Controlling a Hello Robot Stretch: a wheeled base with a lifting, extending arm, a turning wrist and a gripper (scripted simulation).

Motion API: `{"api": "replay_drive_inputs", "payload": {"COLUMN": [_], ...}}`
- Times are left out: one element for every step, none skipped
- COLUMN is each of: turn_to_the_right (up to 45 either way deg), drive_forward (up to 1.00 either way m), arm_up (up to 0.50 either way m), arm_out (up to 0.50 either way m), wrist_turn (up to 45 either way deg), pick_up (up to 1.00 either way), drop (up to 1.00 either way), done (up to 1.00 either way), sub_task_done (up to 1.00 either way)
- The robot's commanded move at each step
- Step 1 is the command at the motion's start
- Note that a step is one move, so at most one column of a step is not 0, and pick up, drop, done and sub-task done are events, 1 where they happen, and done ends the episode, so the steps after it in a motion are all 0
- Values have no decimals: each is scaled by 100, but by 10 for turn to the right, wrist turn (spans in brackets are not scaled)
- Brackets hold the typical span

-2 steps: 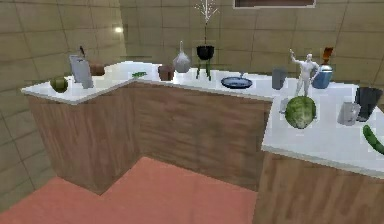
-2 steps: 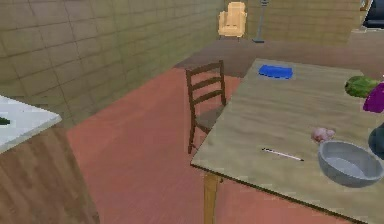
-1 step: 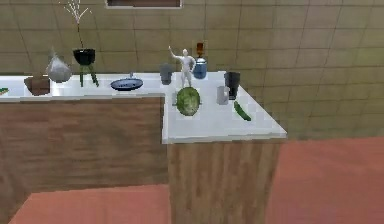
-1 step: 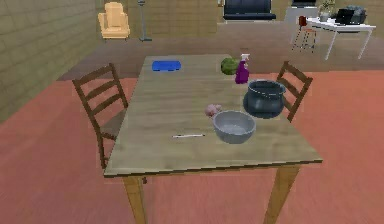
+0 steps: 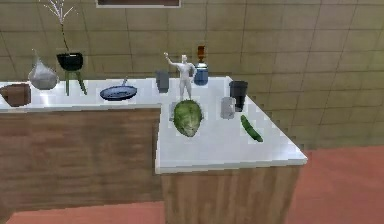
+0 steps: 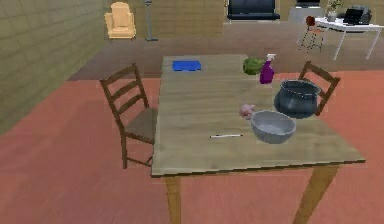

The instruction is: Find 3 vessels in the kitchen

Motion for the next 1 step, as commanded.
{"api": "replay_drive_inputs", "payload": {"turn_to_the_right": [300], "drive_forward": [0], "arm_up": [0], "arm_out": [0], "wrist_turn": [0], "pick_up": [0], "drop": [0], "done": [0], "sub_task_done": [0]}}
